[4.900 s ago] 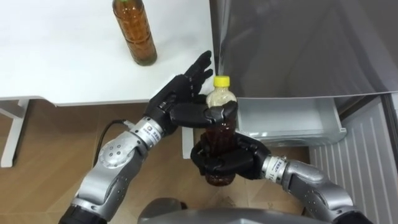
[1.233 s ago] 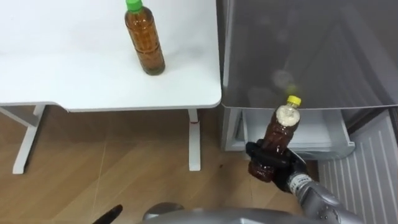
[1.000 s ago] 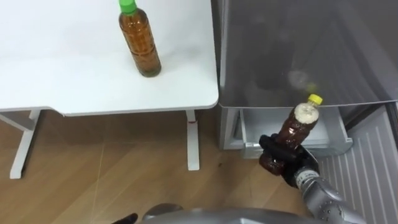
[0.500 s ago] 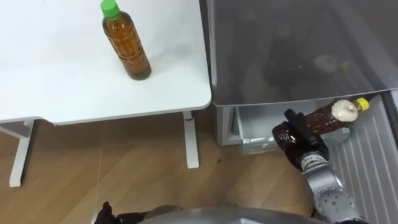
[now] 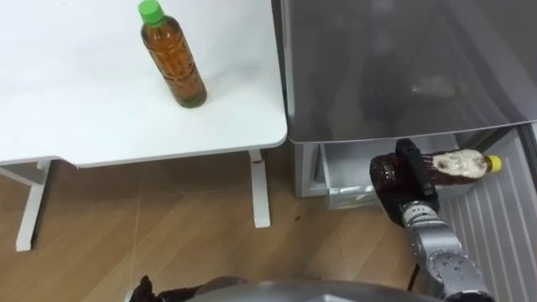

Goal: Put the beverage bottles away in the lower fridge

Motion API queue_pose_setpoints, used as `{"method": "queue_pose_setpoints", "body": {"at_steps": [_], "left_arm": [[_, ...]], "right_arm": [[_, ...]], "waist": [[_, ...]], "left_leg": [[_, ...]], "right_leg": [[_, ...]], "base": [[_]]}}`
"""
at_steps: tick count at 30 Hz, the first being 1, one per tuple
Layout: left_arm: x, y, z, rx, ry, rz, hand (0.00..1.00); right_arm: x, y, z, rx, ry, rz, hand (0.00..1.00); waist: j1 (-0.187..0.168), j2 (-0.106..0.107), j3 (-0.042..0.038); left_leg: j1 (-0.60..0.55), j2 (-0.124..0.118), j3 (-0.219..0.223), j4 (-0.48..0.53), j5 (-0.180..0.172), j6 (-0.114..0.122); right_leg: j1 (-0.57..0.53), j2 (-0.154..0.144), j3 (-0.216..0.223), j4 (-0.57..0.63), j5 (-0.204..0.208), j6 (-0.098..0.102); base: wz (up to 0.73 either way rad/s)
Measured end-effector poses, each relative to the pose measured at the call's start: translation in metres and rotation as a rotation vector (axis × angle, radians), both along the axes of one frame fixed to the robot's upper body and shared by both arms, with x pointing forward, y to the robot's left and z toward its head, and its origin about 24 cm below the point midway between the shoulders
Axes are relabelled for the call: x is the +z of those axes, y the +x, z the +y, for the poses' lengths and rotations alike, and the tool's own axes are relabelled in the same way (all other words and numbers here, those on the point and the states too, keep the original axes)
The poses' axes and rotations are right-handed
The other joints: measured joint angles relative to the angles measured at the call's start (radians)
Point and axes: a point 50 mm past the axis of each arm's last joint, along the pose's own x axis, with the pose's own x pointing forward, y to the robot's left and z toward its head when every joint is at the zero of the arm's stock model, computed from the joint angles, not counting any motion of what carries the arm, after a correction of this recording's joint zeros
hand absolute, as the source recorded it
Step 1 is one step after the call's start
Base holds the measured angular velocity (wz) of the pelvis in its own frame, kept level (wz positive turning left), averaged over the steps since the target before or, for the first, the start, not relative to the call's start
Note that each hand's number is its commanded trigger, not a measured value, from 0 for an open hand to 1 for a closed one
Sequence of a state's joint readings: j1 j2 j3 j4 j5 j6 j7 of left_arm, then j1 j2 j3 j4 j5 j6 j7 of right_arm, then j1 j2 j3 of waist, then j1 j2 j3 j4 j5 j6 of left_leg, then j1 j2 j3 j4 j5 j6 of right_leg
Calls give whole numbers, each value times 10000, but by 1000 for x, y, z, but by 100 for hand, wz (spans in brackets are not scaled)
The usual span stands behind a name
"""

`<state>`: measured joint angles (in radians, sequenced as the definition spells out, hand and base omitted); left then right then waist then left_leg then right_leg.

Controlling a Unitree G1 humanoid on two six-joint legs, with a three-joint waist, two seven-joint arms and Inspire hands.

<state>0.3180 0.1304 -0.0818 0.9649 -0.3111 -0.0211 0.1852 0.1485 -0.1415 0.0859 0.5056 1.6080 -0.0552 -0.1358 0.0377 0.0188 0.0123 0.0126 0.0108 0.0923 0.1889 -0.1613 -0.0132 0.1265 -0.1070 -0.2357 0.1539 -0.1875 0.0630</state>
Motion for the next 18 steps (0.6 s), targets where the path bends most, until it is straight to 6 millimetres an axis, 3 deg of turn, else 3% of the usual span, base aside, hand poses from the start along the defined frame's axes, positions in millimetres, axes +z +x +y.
{"method": "queue_pose_setpoints", "body": {"at_steps": [7,12,18], "left_arm": [[0,-4,0,-256,31,229,0],[0,-4,-1,-456,17,269,0],[-1,-17,-2,-809,-116,772,0]], "right_arm": [[-12,-8,-3,147,-147,-10,100],[-23,-20,-7,102,-201,422,100],[-30,-26,-9,237,-111,799,100]], "waist": [[28,-17,9],[254,-18,9],[246,15,-11]], "left_leg": [[-23,-5,-75,45,-1,0],[-86,-11,-139,117,-1,-1],[-118,-41,-340,253,-2,-1]], "right_leg": [[19,4,-65,-4,0,0],[62,4,-160,-2,0,0],[198,7,-299,-28,-1,1]], "base": [[3],[4],[10]]}}
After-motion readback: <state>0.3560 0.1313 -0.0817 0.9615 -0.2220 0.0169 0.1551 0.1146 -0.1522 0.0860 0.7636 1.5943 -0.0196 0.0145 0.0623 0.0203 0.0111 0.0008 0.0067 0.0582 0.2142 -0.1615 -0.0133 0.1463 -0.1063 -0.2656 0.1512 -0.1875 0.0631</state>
